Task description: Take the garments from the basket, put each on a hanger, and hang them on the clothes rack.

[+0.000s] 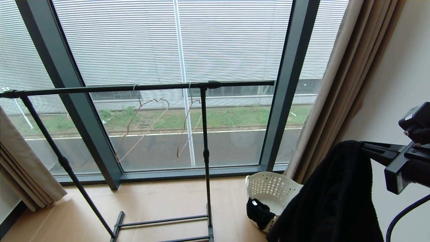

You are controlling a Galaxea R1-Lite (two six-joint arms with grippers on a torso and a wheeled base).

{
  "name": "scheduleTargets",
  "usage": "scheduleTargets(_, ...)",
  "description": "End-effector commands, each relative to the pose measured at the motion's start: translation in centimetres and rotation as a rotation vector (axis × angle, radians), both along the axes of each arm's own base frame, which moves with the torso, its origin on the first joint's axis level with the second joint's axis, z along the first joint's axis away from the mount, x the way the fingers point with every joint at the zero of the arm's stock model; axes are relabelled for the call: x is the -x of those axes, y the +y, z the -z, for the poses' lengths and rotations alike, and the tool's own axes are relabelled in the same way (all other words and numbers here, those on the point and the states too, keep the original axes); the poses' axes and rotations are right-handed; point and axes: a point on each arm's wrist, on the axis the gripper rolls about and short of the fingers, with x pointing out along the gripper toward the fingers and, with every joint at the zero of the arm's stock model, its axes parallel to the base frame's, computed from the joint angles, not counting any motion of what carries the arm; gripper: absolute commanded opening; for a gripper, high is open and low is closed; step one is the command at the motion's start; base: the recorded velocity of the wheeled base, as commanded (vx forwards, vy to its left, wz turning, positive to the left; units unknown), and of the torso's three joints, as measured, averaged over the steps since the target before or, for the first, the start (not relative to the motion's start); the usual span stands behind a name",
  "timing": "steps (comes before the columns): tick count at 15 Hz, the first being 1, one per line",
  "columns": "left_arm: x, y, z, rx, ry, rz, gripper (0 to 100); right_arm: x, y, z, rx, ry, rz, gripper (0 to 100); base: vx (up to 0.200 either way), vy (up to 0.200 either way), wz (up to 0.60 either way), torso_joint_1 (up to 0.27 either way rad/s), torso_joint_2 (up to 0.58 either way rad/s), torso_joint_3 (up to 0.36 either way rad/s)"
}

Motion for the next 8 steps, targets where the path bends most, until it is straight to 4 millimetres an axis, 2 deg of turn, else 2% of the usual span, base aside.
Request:
scheduleTargets(1, 0.0, 0.0, 0.0, 0.0, 0.0, 0.0, 100, -0.04, 0.02, 0.03, 0.001, 0.002, -0.001, 0, 0.0, 0.2, 0.0, 0.002, 0.0, 0.012)
scheduleTargets(8, 0.0, 0.0, 0.0, 0.0, 0.0, 0.0, 100, -0.01, 0.01, 0.15, 0.003, 0.004, -0.002, 0, 0.0, 0.2, 0.0, 0.002, 0.0, 0.002)
